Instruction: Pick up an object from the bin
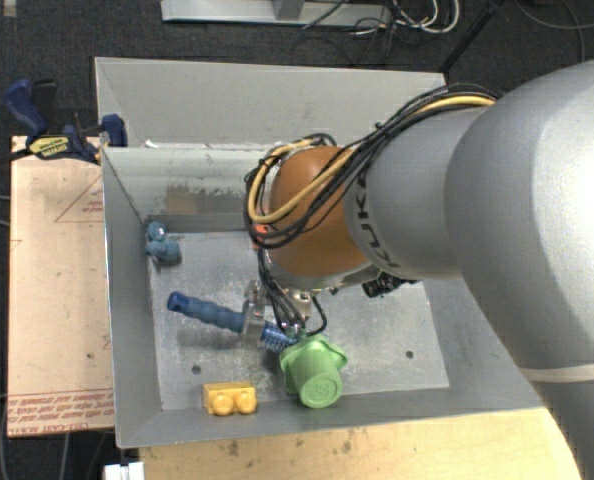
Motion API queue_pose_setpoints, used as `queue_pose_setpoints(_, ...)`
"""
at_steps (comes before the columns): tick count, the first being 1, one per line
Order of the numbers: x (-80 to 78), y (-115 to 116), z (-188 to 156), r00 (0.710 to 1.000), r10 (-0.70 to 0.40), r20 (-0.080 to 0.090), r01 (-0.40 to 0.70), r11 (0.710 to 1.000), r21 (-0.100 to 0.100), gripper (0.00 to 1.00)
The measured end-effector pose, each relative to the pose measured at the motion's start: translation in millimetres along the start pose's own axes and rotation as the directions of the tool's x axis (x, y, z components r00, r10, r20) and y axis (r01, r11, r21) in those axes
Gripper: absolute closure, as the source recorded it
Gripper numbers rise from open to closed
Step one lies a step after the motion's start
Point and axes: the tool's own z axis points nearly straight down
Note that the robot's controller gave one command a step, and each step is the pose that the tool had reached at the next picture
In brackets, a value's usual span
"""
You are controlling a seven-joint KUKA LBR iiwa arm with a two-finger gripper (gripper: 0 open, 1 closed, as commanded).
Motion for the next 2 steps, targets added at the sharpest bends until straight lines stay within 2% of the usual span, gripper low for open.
queue_pose_setpoints(1, -1.2, 1, -61, 1.0, -0.001, 0.005, 0.001, 1.0, -0.002, 1.0)
queue_pose_setpoints(2, -1.9, 2, -87, 1.0, -0.003, 0.003, 0.003, 1.0, -0.001, 1.0)
